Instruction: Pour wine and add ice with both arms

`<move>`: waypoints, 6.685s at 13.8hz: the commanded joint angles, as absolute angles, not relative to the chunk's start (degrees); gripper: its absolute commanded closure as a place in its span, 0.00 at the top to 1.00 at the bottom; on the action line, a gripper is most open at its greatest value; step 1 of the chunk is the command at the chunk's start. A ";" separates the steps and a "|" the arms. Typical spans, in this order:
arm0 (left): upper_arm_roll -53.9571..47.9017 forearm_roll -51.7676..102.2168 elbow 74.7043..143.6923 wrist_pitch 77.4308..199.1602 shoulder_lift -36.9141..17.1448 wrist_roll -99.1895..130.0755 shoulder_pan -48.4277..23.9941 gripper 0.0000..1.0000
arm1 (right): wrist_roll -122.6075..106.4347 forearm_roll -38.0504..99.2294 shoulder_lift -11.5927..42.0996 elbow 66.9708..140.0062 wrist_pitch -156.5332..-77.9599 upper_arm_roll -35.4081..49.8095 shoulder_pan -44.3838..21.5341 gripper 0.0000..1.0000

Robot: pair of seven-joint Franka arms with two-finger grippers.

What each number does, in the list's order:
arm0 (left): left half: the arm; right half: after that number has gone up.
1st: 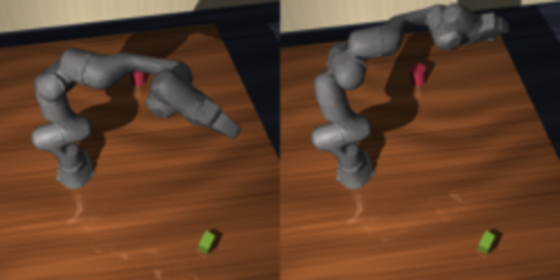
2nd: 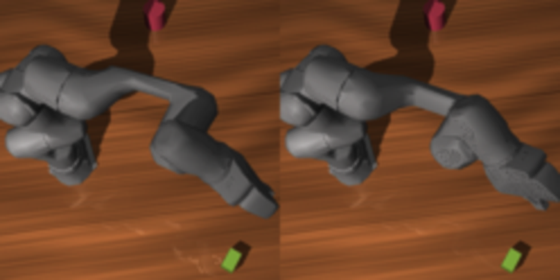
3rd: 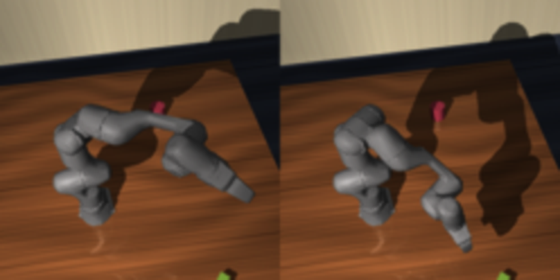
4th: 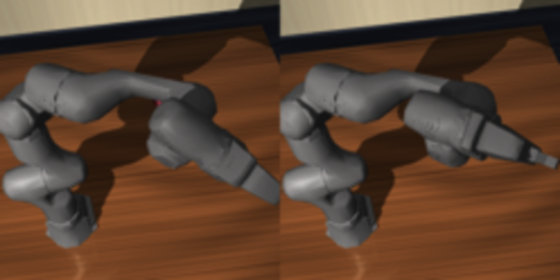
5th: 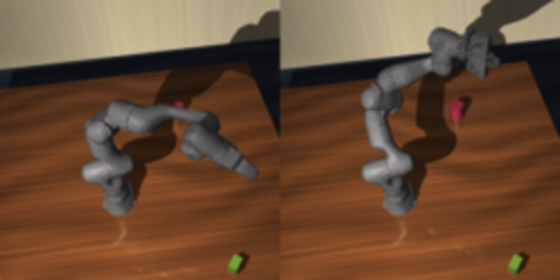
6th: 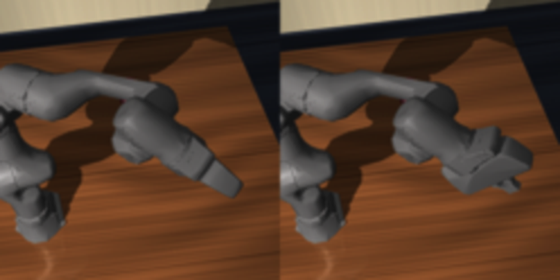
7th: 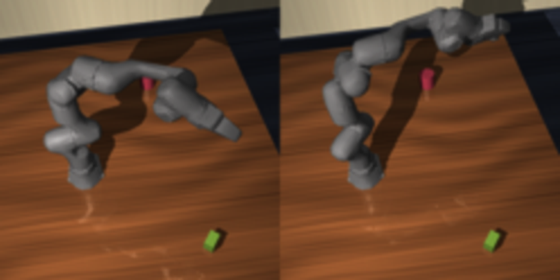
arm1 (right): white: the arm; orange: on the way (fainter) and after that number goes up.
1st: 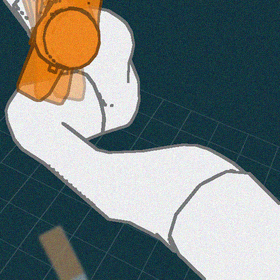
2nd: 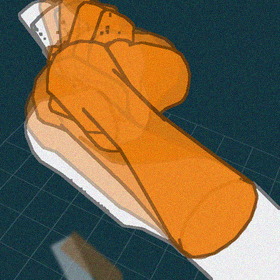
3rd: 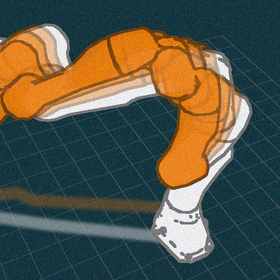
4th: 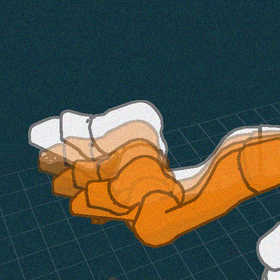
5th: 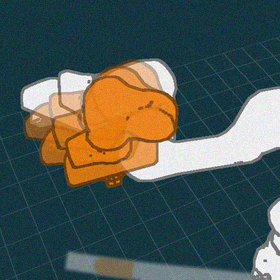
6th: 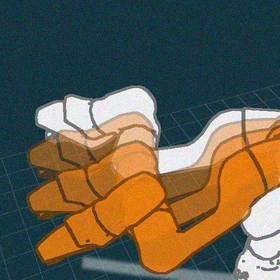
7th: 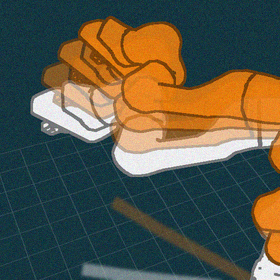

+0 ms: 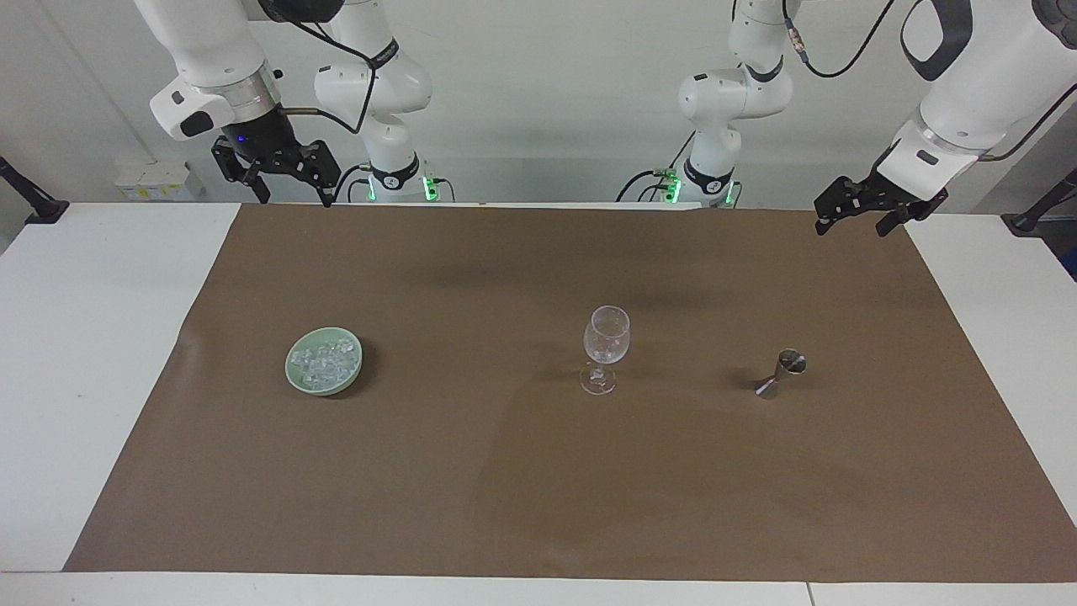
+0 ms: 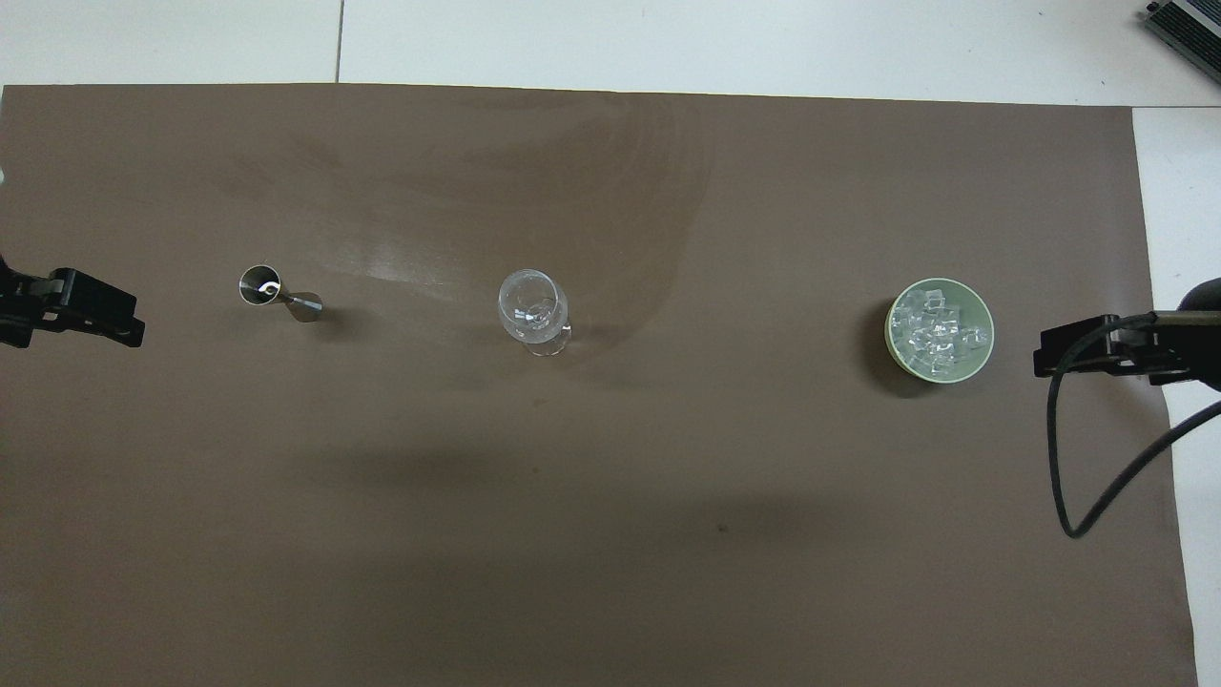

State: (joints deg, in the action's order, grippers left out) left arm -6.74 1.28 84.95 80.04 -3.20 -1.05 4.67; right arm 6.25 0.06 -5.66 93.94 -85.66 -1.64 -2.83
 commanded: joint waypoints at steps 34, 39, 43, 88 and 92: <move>1.75 23.90 79.98 72.77 -10.55 13.10 13.27 1.00 | 5.01 1.05 -6.59 94.92 -85.61 -1.85 -2.81 1.00; 2.02 26.28 78.93 70.66 -11.16 13.01 13.45 1.00 | 5.01 1.05 -6.59 94.92 -85.52 -1.85 -2.81 1.00; 2.20 26.98 79.27 71.28 -10.73 13.01 13.62 1.00 | 5.01 1.05 -6.59 94.92 -85.60 -1.85 -2.81 1.00; 1.76 55.54 90.09 86.83 -37.44 41.75 21.45 1.00 | 5.01 1.05 -6.59 94.92 -85.52 -1.85 -2.90 1.00; 1.14 57.03 90.17 89.56 -38.23 42.28 21.36 1.00 | 5.01 1.05 -6.59 94.92 -85.52 -1.85 -2.81 1.00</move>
